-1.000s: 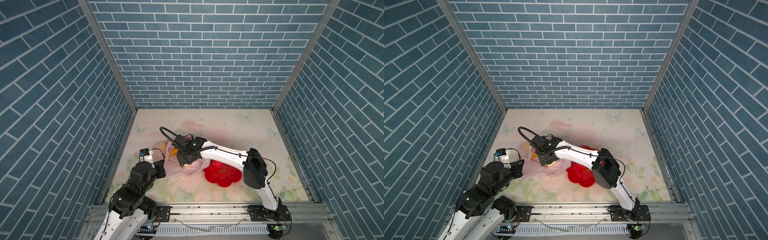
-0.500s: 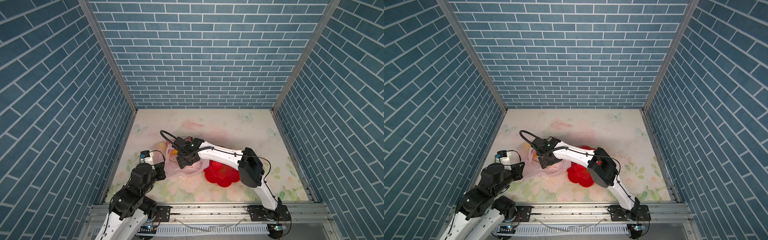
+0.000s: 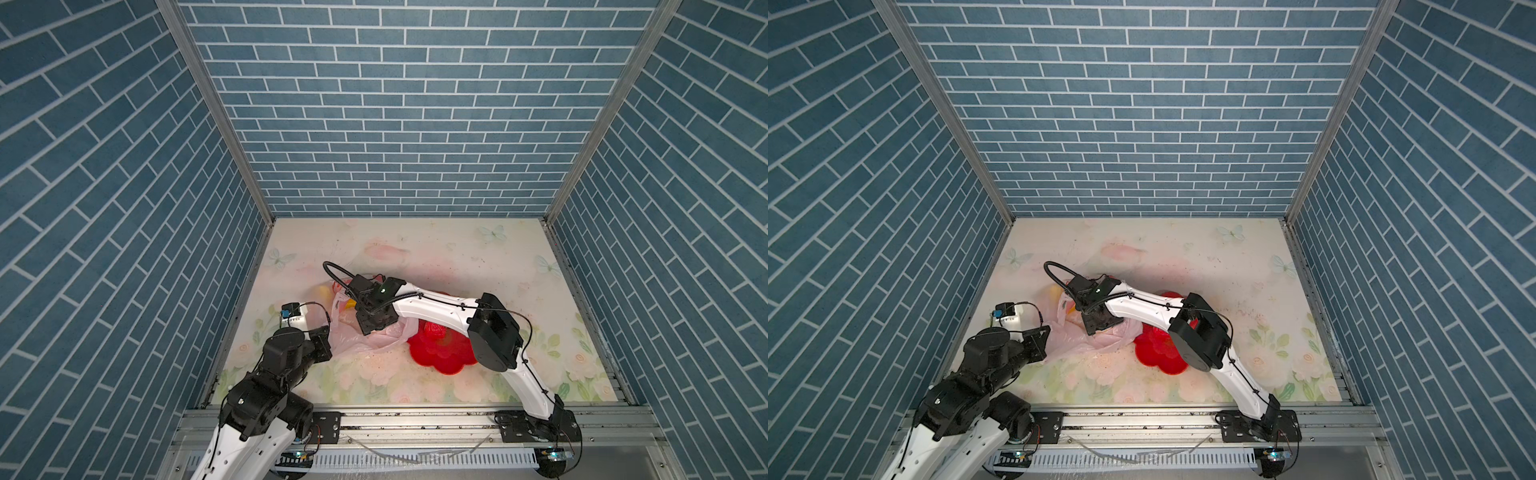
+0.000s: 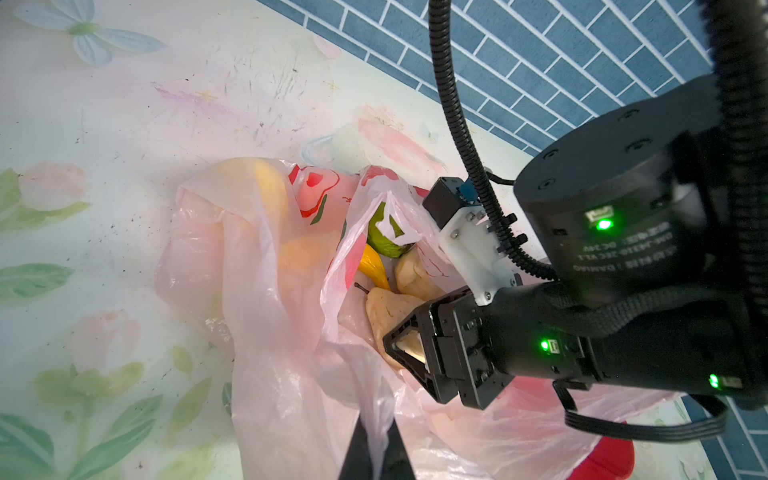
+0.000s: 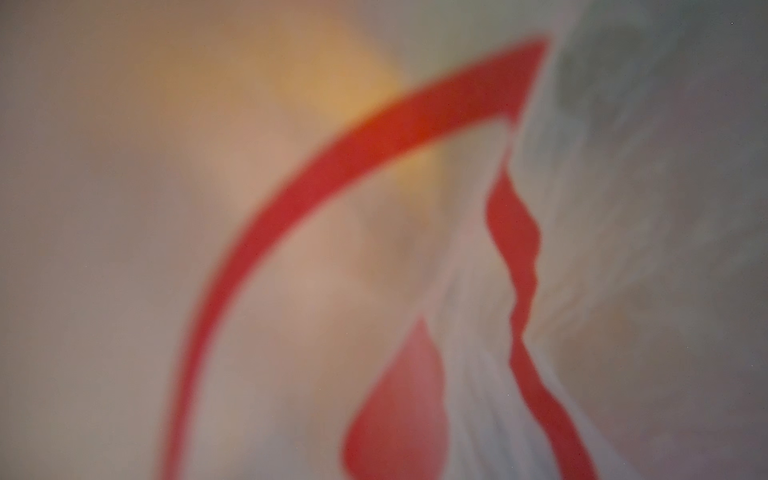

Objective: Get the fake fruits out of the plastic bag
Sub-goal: 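Close the right gripper on the pale pear inside the bag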

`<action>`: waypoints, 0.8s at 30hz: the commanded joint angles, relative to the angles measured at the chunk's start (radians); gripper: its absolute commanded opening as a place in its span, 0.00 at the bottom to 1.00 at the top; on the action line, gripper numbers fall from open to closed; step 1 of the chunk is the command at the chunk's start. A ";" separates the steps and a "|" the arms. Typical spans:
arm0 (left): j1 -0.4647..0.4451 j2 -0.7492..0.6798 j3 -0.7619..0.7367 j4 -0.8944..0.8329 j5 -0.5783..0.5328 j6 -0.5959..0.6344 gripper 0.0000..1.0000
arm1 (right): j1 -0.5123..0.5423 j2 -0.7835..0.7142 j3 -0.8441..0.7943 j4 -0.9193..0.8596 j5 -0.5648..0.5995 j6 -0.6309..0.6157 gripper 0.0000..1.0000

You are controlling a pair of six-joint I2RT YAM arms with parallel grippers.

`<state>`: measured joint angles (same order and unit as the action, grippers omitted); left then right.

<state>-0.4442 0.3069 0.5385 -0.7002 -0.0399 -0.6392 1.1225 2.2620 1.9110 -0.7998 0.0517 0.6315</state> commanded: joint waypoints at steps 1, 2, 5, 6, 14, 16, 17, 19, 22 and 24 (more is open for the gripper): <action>0.005 -0.005 -0.009 -0.017 0.000 0.003 0.07 | -0.011 -0.003 -0.035 0.030 0.010 0.019 0.55; 0.005 -0.005 -0.006 -0.020 -0.002 0.003 0.07 | -0.011 -0.005 -0.032 0.030 0.010 0.016 0.51; 0.005 -0.006 -0.004 -0.023 -0.007 0.007 0.07 | -0.013 -0.017 -0.030 0.036 0.009 0.006 0.43; 0.005 -0.005 -0.002 -0.023 -0.007 0.007 0.07 | -0.012 -0.023 -0.030 0.037 0.011 0.004 0.41; 0.005 0.001 0.008 -0.011 -0.005 0.005 0.07 | -0.013 -0.061 -0.020 0.039 0.014 -0.009 0.30; 0.005 0.006 0.014 -0.008 -0.004 0.005 0.07 | -0.015 -0.096 -0.017 0.042 0.014 -0.011 0.29; 0.004 0.009 0.015 -0.005 -0.002 0.007 0.07 | -0.013 -0.103 -0.015 0.044 0.012 -0.014 0.29; 0.005 0.021 0.021 -0.002 -0.004 0.007 0.07 | -0.013 -0.118 -0.011 0.045 0.011 -0.025 0.28; 0.004 0.046 0.032 0.000 -0.006 0.011 0.07 | -0.012 -0.139 -0.002 0.034 0.019 -0.044 0.27; 0.004 0.056 0.042 0.006 -0.011 0.012 0.07 | -0.013 -0.154 0.002 0.026 0.019 -0.056 0.27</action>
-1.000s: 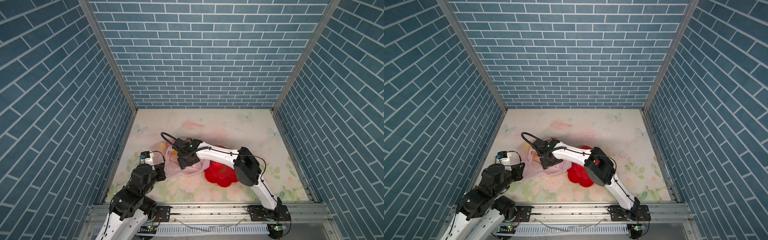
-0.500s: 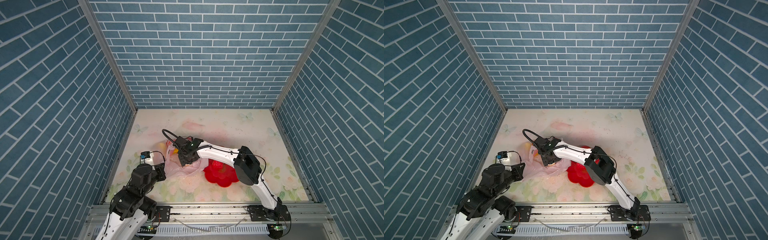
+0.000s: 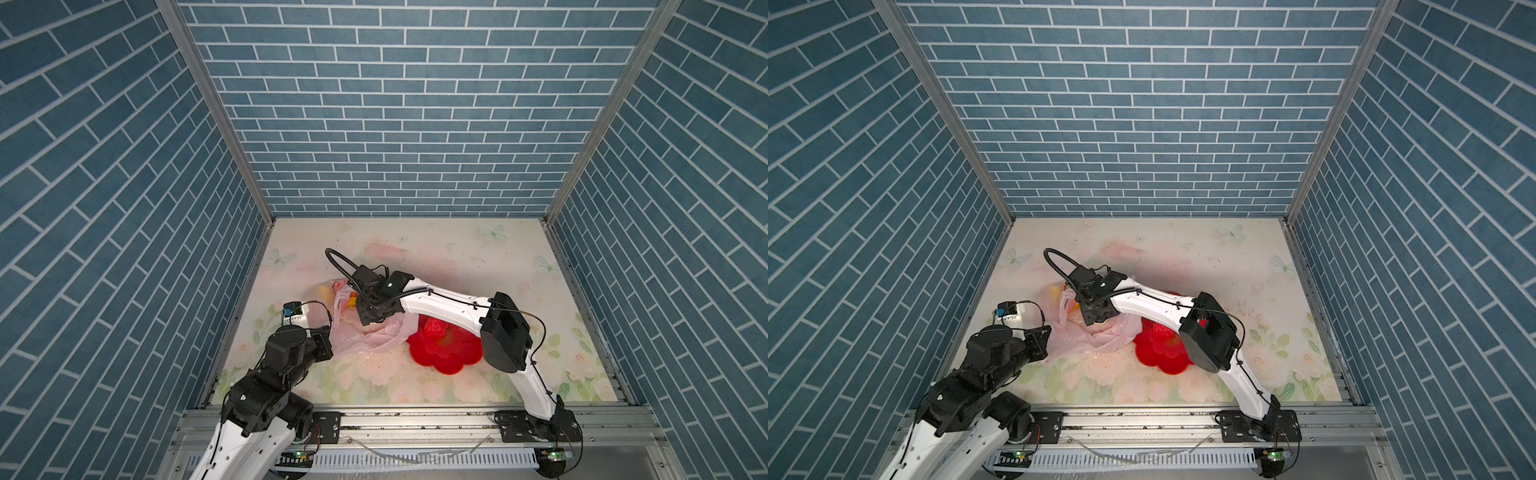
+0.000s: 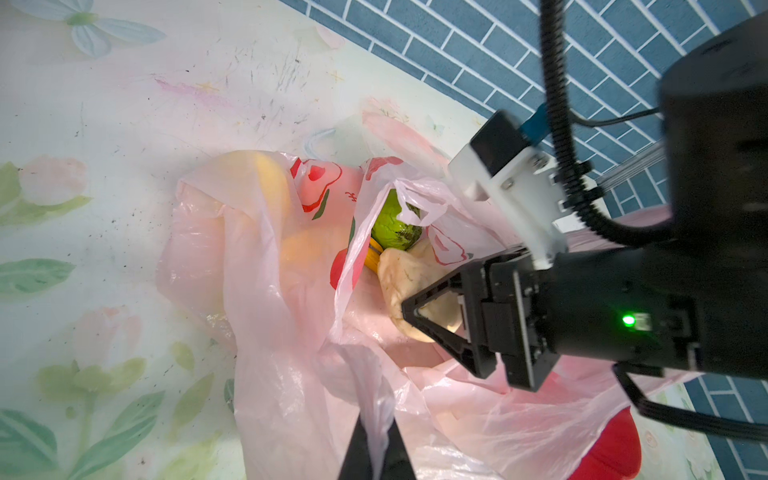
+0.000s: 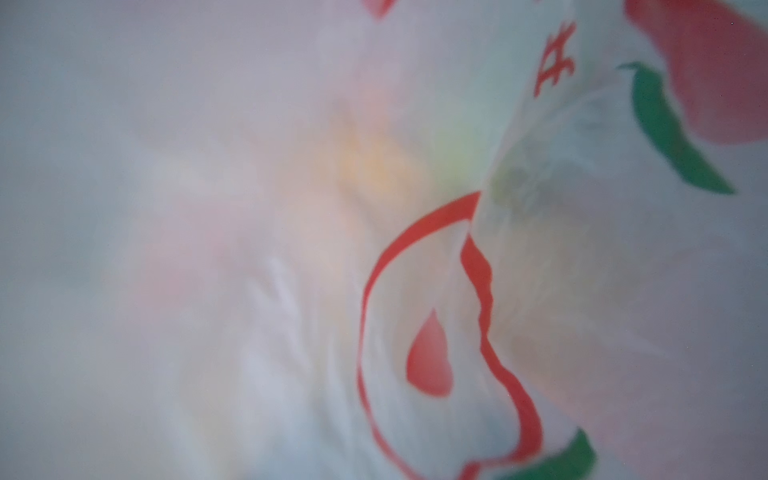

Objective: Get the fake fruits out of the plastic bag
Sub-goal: 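Close the right gripper on the pale pear inside the bag, then lift the pale pear out and carry it over the red plate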

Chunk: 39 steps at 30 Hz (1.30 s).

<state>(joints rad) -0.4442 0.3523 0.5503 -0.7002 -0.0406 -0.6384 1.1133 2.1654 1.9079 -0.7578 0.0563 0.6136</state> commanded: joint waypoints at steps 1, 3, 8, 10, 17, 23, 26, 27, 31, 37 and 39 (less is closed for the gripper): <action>0.005 0.017 0.035 0.012 -0.014 0.013 0.07 | -0.003 -0.063 0.006 -0.018 0.011 -0.042 0.27; 0.004 0.029 0.049 0.024 -0.026 0.016 0.07 | -0.004 -0.078 0.006 -0.023 0.002 -0.048 0.26; 0.004 0.079 0.072 0.061 -0.061 0.038 0.07 | -0.004 -0.125 0.017 -0.057 -0.022 -0.064 0.25; 0.004 0.103 0.082 0.079 -0.078 0.048 0.07 | -0.003 -0.156 0.012 -0.072 -0.034 -0.067 0.25; 0.005 0.190 0.108 0.162 -0.128 0.058 0.07 | -0.003 -0.284 0.006 -0.164 -0.088 -0.074 0.24; 0.005 0.241 0.115 0.221 -0.129 0.060 0.07 | -0.004 -0.410 -0.010 -0.233 -0.043 -0.082 0.24; 0.005 0.254 0.114 0.238 -0.114 0.057 0.07 | -0.010 -0.466 -0.011 -0.250 0.021 -0.091 0.24; 0.005 0.257 0.113 0.241 -0.109 0.056 0.07 | -0.013 -0.484 -0.014 -0.249 0.038 -0.093 0.24; 0.005 0.247 0.109 0.234 -0.104 0.053 0.07 | -0.049 -0.559 -0.055 -0.228 0.126 -0.102 0.22; 0.004 0.225 0.097 0.233 -0.089 0.053 0.07 | -0.169 -0.682 -0.255 -0.107 0.193 -0.065 0.21; 0.005 0.221 0.097 0.225 -0.089 0.051 0.07 | -0.209 -0.723 -0.347 -0.061 0.203 -0.045 0.21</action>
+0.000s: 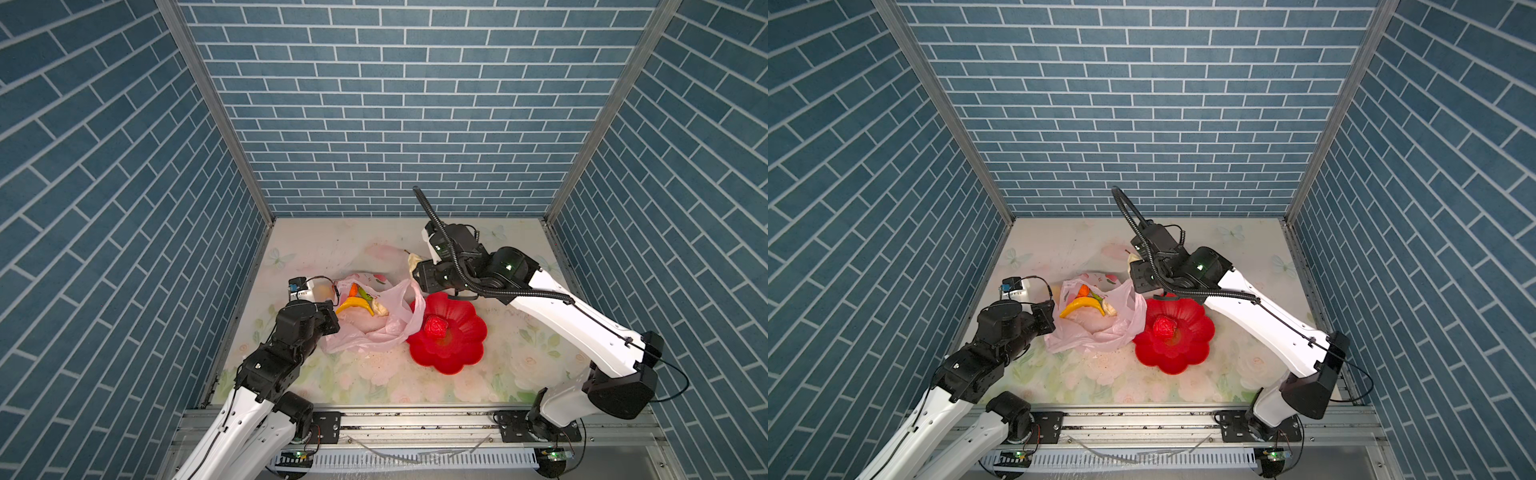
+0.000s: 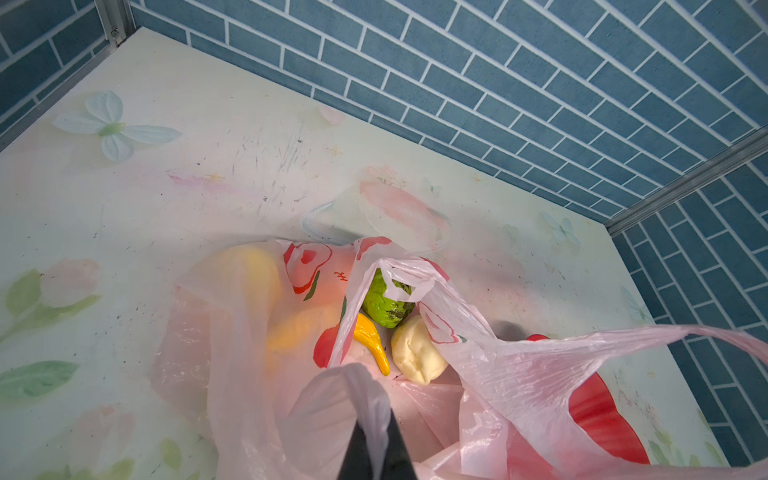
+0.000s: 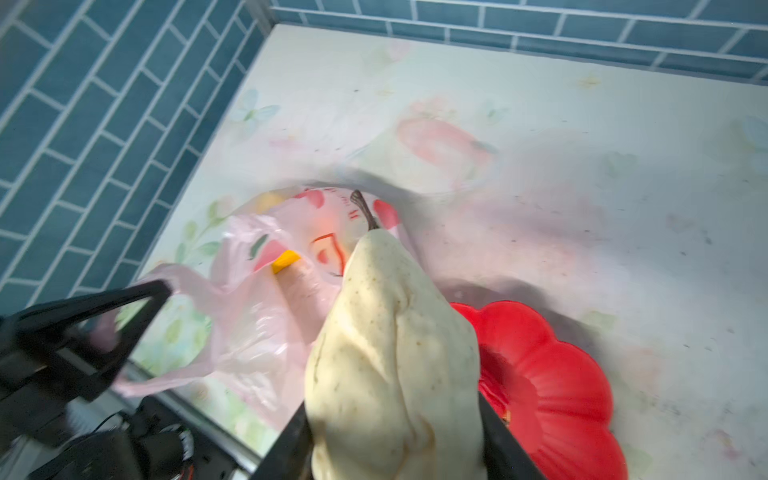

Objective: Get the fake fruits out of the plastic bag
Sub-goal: 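Lift the pale pear out and carry it over the red plate, then lower the pear onto the red plate and open the right gripper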

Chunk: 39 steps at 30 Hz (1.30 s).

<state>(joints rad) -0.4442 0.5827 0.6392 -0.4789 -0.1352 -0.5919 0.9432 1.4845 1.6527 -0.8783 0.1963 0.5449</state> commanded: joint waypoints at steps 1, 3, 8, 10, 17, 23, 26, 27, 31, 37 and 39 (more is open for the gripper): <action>0.005 -0.013 0.008 0.000 0.006 0.004 0.07 | -0.059 -0.059 -0.137 0.074 0.069 0.036 0.21; 0.004 -0.018 0.010 -0.007 0.005 0.007 0.07 | -0.090 -0.080 -0.212 0.090 0.072 0.056 0.21; 0.005 -0.027 0.013 -0.020 0.001 0.007 0.07 | -0.111 -0.094 -0.379 0.122 0.083 0.093 0.21; 0.004 -0.030 0.007 -0.018 0.002 0.005 0.07 | -0.115 -0.089 -0.441 0.136 0.082 0.114 0.21; 0.005 -0.038 0.002 -0.029 0.002 0.005 0.07 | -0.115 -0.089 -0.635 0.217 0.061 0.209 0.21; 0.005 -0.038 -0.001 -0.033 0.005 0.007 0.07 | -0.115 -0.095 -0.714 0.248 0.063 0.248 0.21; 0.005 -0.038 -0.009 -0.025 0.006 0.002 0.07 | -0.114 -0.066 -0.735 0.264 0.054 0.248 0.21; 0.004 -0.037 -0.010 -0.023 0.008 0.002 0.07 | -0.115 -0.056 -0.741 0.275 0.050 0.248 0.22; 0.004 -0.045 -0.010 -0.030 0.004 0.002 0.07 | -0.114 -0.031 -0.758 0.297 0.039 0.254 0.25; 0.004 -0.062 -0.007 -0.046 -0.003 0.003 0.07 | -0.114 -0.006 -0.768 0.304 0.038 0.268 0.35; 0.005 -0.066 -0.008 -0.049 -0.003 0.004 0.07 | -0.115 0.001 -0.769 0.305 0.038 0.274 0.38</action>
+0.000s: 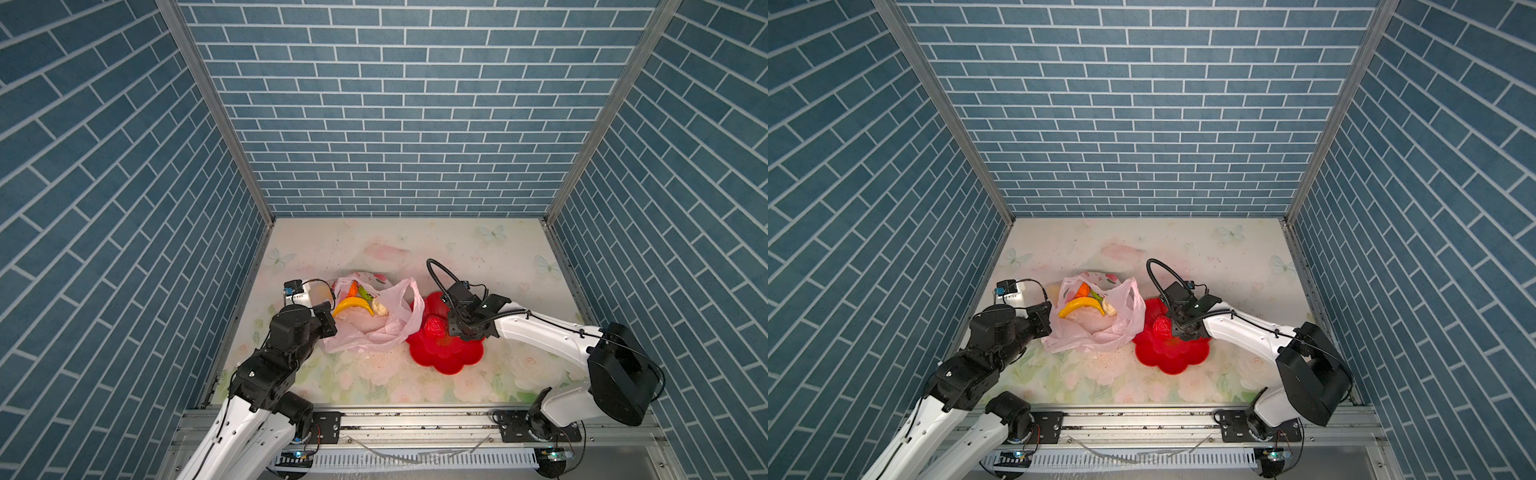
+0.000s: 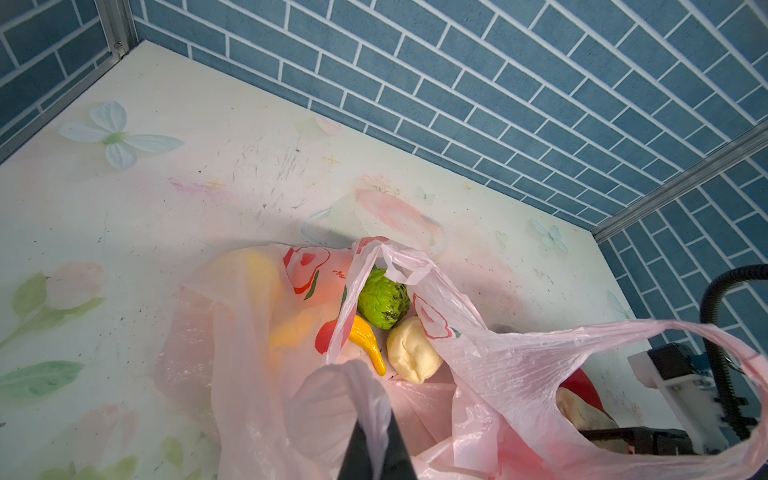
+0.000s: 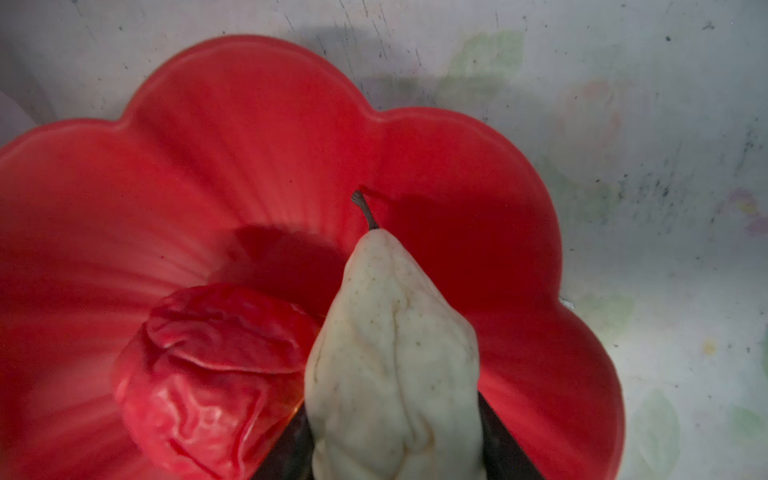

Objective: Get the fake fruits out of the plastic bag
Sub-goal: 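Lower the pear onto the red plate and open the right gripper, then move the right gripper back into the bag mouth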

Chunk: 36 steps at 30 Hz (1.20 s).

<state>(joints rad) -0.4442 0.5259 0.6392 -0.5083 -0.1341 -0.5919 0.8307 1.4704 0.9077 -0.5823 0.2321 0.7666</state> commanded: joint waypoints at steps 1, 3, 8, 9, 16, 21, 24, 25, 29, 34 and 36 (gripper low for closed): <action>0.005 -0.011 -0.007 -0.021 -0.005 0.004 0.07 | -0.002 0.019 -0.026 0.010 0.003 0.055 0.40; 0.005 -0.015 -0.008 -0.025 -0.005 0.003 0.07 | -0.001 0.024 -0.029 0.011 0.001 0.059 0.43; 0.005 -0.024 -0.011 -0.028 -0.008 0.002 0.07 | -0.001 0.031 -0.023 0.008 -0.004 0.060 0.55; 0.004 -0.024 -0.010 -0.030 -0.008 0.001 0.07 | -0.002 0.030 -0.021 0.004 -0.003 0.059 0.58; 0.004 -0.027 -0.010 -0.030 -0.010 0.001 0.07 | 0.001 0.015 0.032 -0.073 0.019 0.042 0.70; 0.005 -0.033 -0.010 -0.036 -0.014 0.003 0.07 | 0.013 -0.035 0.101 -0.158 0.041 0.023 0.72; 0.005 -0.038 -0.010 -0.038 -0.016 0.004 0.07 | 0.033 -0.082 0.177 -0.241 0.074 0.002 0.71; 0.004 -0.038 -0.011 -0.037 -0.015 0.003 0.07 | 0.038 -0.097 0.209 -0.271 0.085 -0.007 0.71; 0.004 -0.037 -0.015 -0.038 -0.010 0.007 0.07 | 0.091 -0.123 0.368 -0.345 0.150 -0.059 0.66; 0.004 -0.038 -0.022 -0.036 -0.008 0.006 0.07 | 0.194 -0.011 0.651 -0.405 0.244 -0.178 0.60; 0.004 -0.037 -0.024 -0.034 -0.005 0.008 0.07 | 0.232 0.062 0.757 -0.390 0.240 -0.230 0.57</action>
<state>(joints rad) -0.4442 0.4942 0.6285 -0.5224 -0.1368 -0.5915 1.0218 1.4517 1.5562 -0.9241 0.4110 0.6415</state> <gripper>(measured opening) 0.074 0.579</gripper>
